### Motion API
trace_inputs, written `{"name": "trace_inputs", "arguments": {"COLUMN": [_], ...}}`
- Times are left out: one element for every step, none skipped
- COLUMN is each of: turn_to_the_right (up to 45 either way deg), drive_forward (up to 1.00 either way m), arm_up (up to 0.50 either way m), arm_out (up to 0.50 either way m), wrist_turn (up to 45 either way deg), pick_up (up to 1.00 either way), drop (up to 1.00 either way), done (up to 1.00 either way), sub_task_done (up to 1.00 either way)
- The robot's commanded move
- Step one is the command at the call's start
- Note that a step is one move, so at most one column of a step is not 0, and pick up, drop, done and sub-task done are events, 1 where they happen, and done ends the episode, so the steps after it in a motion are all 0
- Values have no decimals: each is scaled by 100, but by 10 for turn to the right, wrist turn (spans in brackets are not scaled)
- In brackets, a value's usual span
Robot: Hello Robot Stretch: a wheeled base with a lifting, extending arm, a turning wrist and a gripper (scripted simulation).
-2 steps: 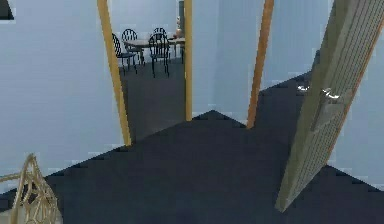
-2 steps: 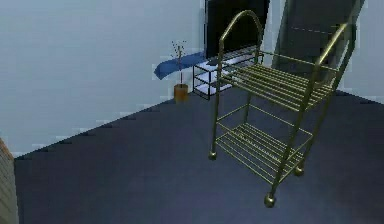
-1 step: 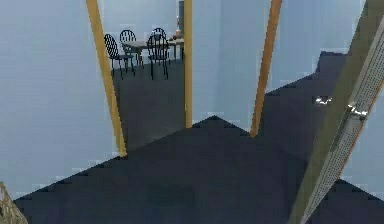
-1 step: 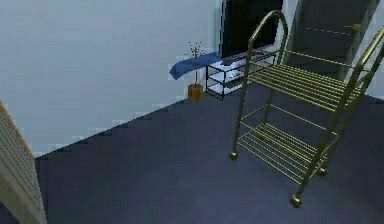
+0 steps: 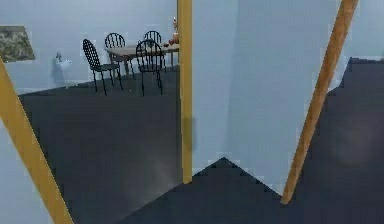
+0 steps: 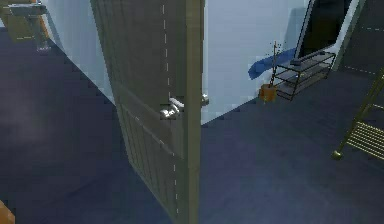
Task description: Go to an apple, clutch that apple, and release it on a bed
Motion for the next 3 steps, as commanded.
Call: {"name": "trace_inputs", "arguments": {"turn_to_the_right": [-30, 0, -240], "drive_forward": [0, 70, 0], "arm_up": [0, 0, 0], "arm_out": [0, 0, 0], "wrist_turn": [0, 0, 0], "pick_up": [0, 0, 0], "drop": [0, 0, 0], "done": [0, 0, 0], "sub_task_done": [0, 0, 0]}}
